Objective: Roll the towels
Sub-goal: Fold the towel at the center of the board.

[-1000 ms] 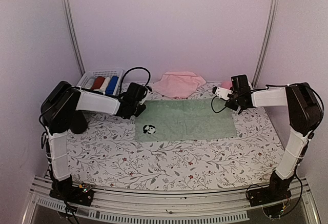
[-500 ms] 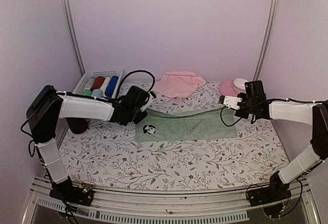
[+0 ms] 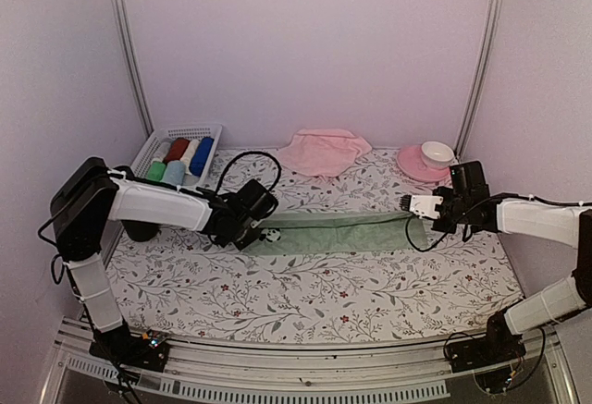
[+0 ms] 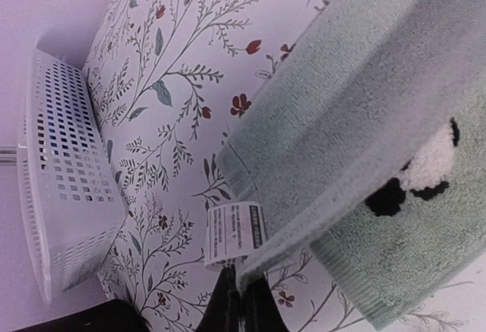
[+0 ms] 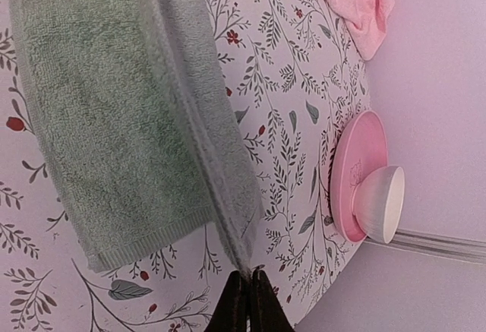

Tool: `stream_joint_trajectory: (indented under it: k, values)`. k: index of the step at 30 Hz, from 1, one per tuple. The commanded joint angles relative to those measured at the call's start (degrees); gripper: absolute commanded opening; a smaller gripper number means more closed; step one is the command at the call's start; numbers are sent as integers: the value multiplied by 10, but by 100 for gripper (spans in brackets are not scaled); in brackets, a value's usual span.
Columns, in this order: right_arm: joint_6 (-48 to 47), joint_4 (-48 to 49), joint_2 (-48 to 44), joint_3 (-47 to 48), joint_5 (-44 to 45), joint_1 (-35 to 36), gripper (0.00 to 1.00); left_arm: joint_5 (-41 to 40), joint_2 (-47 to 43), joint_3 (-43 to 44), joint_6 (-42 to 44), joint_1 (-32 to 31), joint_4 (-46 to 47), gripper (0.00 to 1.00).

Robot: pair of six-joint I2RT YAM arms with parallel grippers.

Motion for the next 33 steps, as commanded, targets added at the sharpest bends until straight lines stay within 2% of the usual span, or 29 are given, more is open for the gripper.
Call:
stream_joint_trajectory:
  k: [1,20,33]
  values:
    - [-7,-20,-24,-19,-15,-3,2,1,-9,-9,-32,-29,-43,0]
    - [3,-11,25,-67,5,10,2,43,-30,-28,-51,-56,-70,0]
    - [21,9,63,-63,35,31,2,67,-28,-37,-47,-62,-63,0]
